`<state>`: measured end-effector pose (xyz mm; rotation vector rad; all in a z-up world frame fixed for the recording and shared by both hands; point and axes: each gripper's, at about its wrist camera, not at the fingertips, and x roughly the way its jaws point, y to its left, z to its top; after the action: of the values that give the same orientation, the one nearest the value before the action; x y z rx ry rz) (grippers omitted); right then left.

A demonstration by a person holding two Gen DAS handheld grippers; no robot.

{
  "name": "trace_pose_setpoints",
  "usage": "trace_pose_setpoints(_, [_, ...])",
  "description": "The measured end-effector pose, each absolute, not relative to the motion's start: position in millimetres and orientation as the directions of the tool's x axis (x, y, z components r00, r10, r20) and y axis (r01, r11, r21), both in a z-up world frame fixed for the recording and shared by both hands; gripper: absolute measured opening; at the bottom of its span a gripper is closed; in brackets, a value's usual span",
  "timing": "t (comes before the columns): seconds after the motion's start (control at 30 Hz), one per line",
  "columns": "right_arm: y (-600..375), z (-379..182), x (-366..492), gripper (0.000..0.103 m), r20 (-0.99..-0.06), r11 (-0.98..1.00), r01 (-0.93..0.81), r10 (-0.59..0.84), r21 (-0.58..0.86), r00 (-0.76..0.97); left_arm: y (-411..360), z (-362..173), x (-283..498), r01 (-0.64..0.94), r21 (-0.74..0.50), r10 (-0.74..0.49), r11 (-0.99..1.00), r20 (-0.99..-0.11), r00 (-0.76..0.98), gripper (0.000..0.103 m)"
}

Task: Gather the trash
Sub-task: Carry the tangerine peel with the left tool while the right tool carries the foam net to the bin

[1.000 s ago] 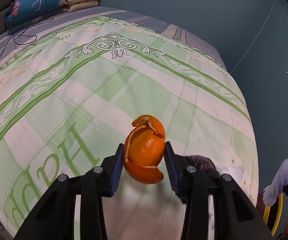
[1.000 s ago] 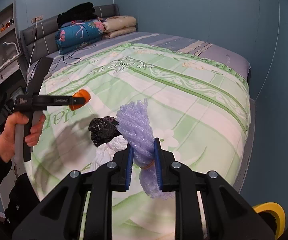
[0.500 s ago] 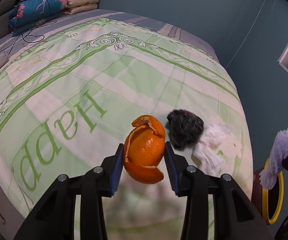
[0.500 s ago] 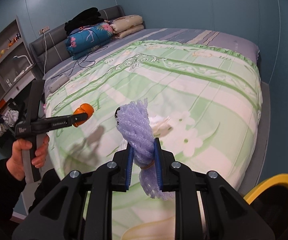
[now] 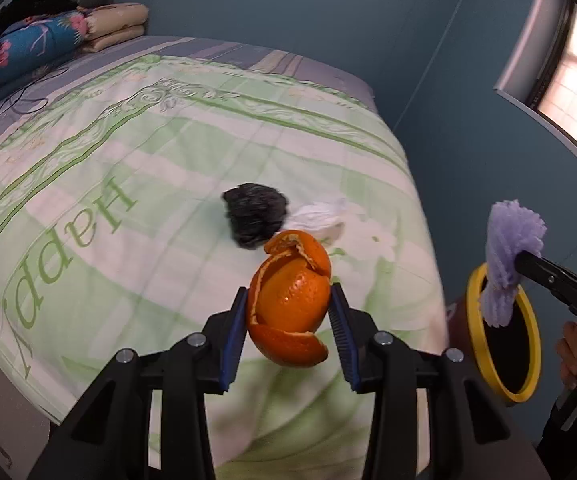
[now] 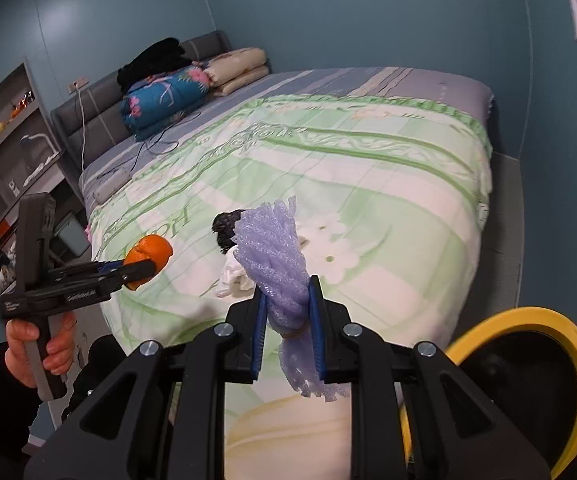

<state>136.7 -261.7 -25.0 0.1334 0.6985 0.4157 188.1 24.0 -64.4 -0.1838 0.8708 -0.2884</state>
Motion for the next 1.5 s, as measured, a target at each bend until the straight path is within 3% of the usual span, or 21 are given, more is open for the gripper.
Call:
trace_pose_setpoints(0.73, [-380, 6, 87, 0.018, -0.488, 0.956, -0.09, 0.221, 0.279, 0.844, -114, -15, 157, 0.461, -0.218, -0.47, 0.861, -0.687, 0.554, 0.037])
trace_pose_setpoints(1.5, [-445, -15, 65, 0.018, -0.484, 0.948, 0.085, 0.077, 0.305, 0.872, -227, -21, 148, 0.647, -0.201, -0.576, 0.735, -0.689, 0.44, 0.037])
